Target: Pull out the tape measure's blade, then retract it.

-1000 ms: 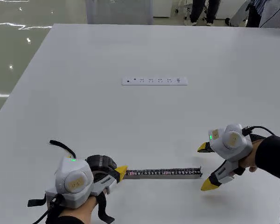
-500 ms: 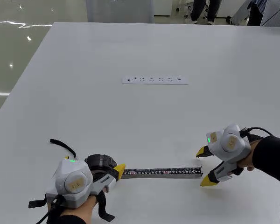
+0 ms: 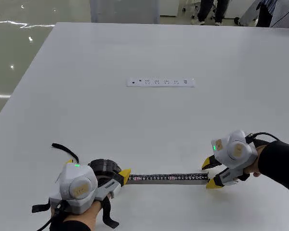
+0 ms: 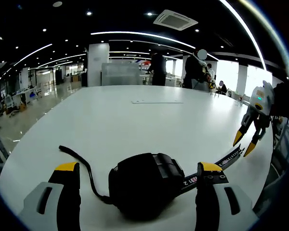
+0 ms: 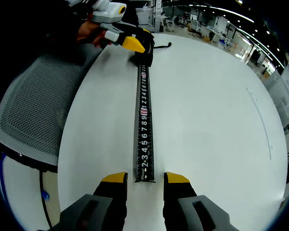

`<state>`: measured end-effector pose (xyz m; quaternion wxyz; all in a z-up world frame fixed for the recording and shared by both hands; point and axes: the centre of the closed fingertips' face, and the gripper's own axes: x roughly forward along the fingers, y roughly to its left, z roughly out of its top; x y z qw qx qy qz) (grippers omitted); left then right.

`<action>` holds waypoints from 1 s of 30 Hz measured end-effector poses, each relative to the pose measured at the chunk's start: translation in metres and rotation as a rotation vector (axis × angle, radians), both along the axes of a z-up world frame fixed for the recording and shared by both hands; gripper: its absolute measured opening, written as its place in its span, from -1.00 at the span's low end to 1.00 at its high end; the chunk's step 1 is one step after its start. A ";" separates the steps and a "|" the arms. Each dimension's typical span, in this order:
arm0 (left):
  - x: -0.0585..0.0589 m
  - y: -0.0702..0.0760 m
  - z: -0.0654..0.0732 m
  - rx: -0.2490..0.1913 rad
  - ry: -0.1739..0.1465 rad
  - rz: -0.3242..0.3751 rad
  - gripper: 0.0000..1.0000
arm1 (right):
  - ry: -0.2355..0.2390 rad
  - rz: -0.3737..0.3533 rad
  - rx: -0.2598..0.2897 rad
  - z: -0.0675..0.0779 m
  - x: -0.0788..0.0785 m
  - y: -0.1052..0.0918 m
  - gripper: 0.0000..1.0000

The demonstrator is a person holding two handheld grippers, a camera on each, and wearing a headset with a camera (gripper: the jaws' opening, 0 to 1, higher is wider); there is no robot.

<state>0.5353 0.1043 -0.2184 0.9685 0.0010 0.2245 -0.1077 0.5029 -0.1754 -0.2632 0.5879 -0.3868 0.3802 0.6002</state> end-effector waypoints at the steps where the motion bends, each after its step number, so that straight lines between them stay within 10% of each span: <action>1: 0.000 0.000 0.000 -0.002 0.000 0.000 0.98 | 0.003 -0.003 -0.001 0.000 0.000 0.000 -0.51; 30: 0.004 -0.001 -0.006 -0.017 0.021 0.007 0.83 | 0.022 -0.016 -0.048 -0.005 0.000 -0.001 -0.78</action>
